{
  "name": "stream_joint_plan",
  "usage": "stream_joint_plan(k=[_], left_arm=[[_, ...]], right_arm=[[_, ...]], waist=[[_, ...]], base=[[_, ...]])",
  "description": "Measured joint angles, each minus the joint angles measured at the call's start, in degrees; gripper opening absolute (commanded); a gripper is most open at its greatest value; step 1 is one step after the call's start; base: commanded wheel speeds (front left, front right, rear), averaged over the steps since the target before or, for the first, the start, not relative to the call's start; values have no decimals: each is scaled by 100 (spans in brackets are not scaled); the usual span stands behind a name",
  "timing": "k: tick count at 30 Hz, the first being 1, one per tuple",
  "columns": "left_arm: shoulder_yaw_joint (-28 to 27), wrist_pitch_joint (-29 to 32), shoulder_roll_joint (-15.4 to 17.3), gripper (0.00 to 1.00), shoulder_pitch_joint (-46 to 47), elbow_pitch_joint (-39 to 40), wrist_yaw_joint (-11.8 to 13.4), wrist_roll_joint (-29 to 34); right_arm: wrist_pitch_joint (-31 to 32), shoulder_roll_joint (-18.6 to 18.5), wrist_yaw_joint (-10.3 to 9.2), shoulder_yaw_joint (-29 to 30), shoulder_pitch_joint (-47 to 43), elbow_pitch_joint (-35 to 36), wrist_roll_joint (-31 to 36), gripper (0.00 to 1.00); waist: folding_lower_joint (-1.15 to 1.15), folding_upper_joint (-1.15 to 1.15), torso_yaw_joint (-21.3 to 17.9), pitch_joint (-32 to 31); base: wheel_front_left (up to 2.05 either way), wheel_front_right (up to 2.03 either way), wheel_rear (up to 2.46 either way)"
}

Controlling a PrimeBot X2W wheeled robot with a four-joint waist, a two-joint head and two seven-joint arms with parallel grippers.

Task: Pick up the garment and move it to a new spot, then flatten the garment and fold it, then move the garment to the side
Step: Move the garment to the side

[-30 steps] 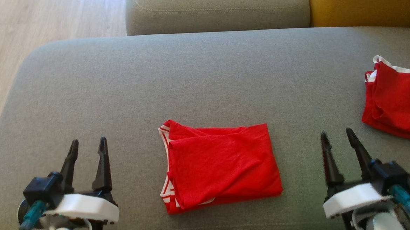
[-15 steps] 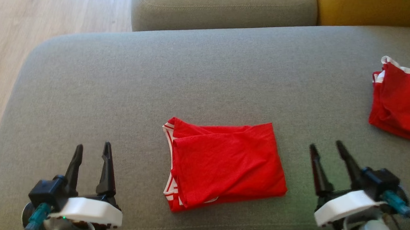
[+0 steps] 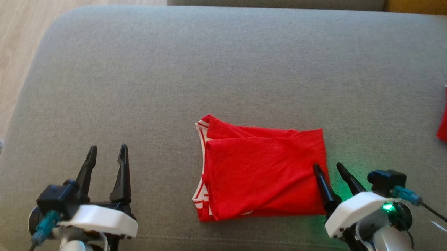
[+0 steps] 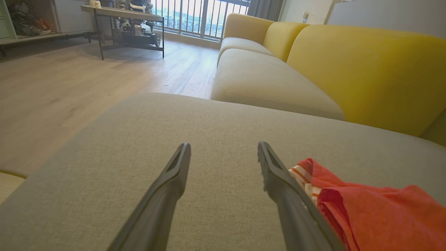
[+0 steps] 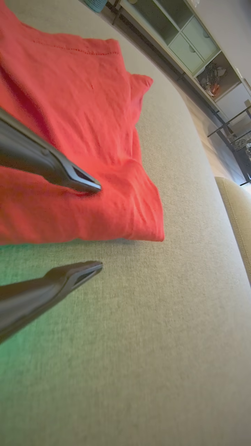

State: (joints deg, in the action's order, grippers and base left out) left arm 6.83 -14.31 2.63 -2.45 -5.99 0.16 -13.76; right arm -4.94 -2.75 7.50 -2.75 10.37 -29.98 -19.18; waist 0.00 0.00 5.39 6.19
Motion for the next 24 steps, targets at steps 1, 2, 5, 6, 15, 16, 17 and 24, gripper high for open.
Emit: stream_joint_plan(k=[1,2,5,6,15,16,17,24], left_arm=[[4,0,0,100,25,-16,-2,0],[10,0,0,100,50,-21,-18,0],[36,0,0,100,106,-27,-18,7],[45,0,-1,100,121,-34,-18,7],[22,0,-1,100,165,-78,-24,59],[16,0,-1,100,165,-78,-24,59],[12,0,-1,100,164,-77,-27,67],[136,0,1,100,211,48,-222,381]], right_arm=[[3,-1,0,-13,71,-112,-1,100],[41,-2,1,-35,140,-220,-10,100],[100,-4,0,-157,319,-535,-57,100],[100,-5,0,-204,360,-599,-70,100],[-303,-114,1,-636,722,-1009,508,0],[-368,-140,1,-708,746,-1017,626,0],[-420,-157,1,-759,783,-1016,725,0],[-504,-499,1,-1028,1177,-592,1112,0]], waist=[[0,0,35,36],[0,0,71,71],[0,0,172,162],[0,0,201,186],[0,0,161,217],[0,0,116,205],[0,0,65,193],[0,0,-485,167]], base=[[0,0,0],[0,0,0],[0,0,0],[0,0,0],[0,0,0],[0,0,0],[0,0,0],[0,0,0]])
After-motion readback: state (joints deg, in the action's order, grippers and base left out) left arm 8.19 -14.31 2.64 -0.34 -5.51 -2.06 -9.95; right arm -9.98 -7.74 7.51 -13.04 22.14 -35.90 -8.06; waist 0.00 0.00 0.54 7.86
